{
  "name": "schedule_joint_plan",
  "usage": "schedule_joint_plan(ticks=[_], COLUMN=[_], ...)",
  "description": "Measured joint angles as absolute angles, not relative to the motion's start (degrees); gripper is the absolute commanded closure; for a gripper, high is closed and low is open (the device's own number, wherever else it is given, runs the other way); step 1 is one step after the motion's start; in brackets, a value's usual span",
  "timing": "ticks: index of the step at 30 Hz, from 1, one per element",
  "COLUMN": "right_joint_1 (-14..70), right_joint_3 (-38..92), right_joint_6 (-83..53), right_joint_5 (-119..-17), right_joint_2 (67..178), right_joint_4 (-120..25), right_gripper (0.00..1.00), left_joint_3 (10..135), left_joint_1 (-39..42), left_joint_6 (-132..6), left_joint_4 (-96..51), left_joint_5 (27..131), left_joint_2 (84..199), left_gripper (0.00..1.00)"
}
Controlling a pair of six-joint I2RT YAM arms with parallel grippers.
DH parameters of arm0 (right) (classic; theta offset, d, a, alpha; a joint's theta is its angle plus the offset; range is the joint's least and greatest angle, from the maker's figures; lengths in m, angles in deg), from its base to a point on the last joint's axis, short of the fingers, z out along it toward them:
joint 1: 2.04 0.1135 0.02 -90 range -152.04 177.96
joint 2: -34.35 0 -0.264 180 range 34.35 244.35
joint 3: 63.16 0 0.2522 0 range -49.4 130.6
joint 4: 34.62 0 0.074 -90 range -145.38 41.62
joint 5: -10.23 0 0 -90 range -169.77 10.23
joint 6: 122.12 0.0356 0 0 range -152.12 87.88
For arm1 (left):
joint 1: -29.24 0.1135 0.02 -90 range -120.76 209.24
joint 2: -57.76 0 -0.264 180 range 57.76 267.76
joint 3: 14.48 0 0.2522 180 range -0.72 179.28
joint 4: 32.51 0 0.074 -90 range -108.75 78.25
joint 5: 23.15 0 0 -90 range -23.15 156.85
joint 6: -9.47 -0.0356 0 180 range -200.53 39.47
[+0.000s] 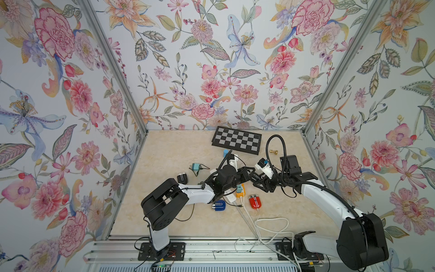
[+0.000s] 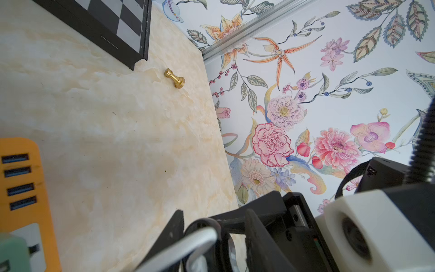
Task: Unplug the electric shaver
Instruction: Remove the charging cable from the electric shaver.
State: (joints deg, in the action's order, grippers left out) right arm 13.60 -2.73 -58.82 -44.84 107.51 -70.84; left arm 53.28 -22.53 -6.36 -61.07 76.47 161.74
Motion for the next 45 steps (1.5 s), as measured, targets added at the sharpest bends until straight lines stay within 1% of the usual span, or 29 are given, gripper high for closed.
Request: schedule_joint_plan(ticks=[3, 5, 8, 10, 11, 16, 19, 22, 33, 42, 45], right_joint_1=[13.60, 13.60, 13.64, 13.64, 13.64, 13.90, 14.40, 14.75, 16.26, 16.39, 16.37], right_joint_3=[-2.73, -2.73, -2.73, -2.73, -2.73, -2.73, -2.73, -2.73, -2.70, -1.83, -1.33], right_joint_6=[-58.82, -58.79, -58.79, -58.64, -58.60, -58.14, -57.15, -55.76, -52.15, -51.43, -51.30], right_joint_5=[-45.12, -45.38, -45.84, -45.82, -45.80, -46.17, -47.28, -48.55, -51.37, -51.52, -51.63], right_joint_2=[107.49, 107.49, 107.49, 107.49, 107.49, 107.34, 107.29, 107.29, 107.97, 109.72, 110.20], right_joint_4=[-70.84, -70.86, -70.86, -70.86, -70.91, -70.86, -70.89, -71.26, -71.26, -71.61, -71.74], right_gripper=[0.52, 0.52, 0.52, 0.52, 0.52, 0.51, 0.51, 0.46, 0.41, 0.41, 0.39], left_joint_3=[53.28, 53.28, 53.28, 53.28, 53.28, 53.28, 53.48, 53.96, 54.72, 54.96, 55.40], left_joint_1=[-22.53, -22.53, -22.53, -22.53, -22.53, -22.53, -22.53, -22.53, -22.53, -22.53, -22.53], left_joint_6=[-5.94, -5.70, -5.20, -4.83, -4.76, -4.52, -4.41, -4.19, -4.00, -4.00, -4.04], left_joint_4=[-61.34, -61.49, -62.10, -62.49, -62.49, -62.49, -62.49, -62.54, -62.47, -62.47, -62.41], left_joint_5=[75.77, 75.49, 75.47, 75.36, 75.36, 75.34, 75.34, 75.38, 75.36, 74.90, 74.31], left_joint_2=[162.03, 162.27, 162.44, 162.44, 162.44, 162.46, 162.83, 163.64, 164.82, 165.52, 165.81], left_gripper=[0.73, 0.75, 0.83, 0.85, 0.87, 0.94, 0.97, 0.99, 1.00, 1.00, 1.00])
